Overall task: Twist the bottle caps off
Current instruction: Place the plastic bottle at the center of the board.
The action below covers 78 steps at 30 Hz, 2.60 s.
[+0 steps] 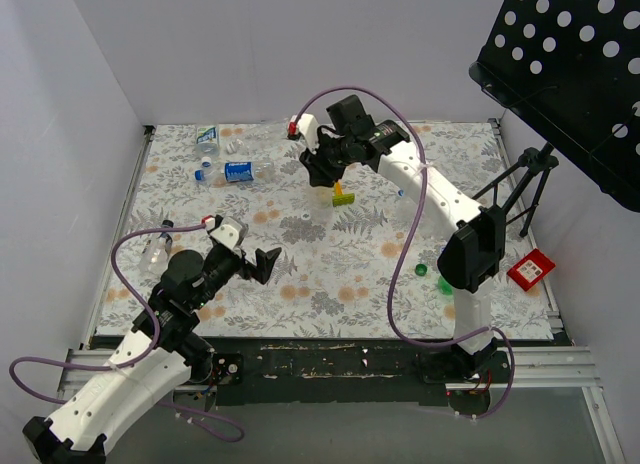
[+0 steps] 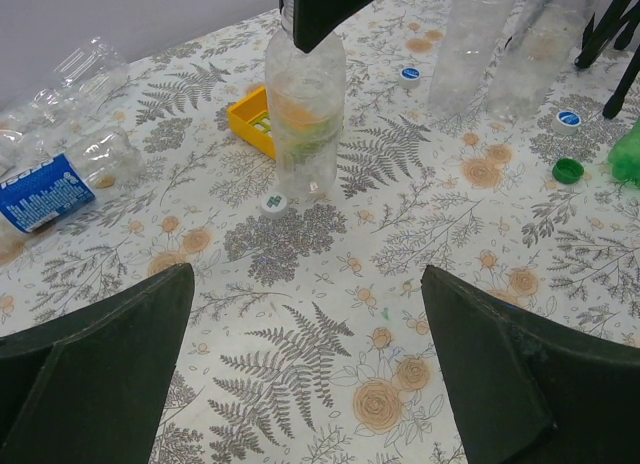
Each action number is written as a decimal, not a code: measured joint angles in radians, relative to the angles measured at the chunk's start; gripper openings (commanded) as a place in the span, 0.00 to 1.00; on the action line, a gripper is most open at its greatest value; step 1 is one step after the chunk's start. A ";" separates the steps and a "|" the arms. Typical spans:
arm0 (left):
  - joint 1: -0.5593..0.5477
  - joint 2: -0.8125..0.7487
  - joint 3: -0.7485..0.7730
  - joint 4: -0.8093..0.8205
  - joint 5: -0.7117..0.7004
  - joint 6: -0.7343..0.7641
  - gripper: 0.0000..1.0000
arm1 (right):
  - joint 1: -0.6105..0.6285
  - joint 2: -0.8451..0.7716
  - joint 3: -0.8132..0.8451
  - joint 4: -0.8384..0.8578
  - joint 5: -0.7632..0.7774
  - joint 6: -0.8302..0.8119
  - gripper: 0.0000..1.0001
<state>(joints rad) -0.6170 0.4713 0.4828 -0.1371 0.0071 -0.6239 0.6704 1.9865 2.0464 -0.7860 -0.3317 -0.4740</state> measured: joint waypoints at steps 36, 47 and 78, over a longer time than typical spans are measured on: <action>0.000 0.029 -0.002 0.010 0.051 0.010 0.98 | -0.098 0.092 0.067 -0.018 -0.037 0.006 0.41; 0.000 0.029 -0.002 0.010 0.060 0.015 0.98 | -0.098 0.069 0.027 -0.026 -0.028 0.002 0.65; 0.000 0.011 -0.006 0.012 0.068 0.014 0.98 | -0.098 -0.069 0.020 -0.036 0.058 -0.014 0.84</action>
<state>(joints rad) -0.6170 0.4828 0.4770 -0.1253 0.0750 -0.6102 0.5728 1.9175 2.0663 -0.8223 -0.2741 -0.4881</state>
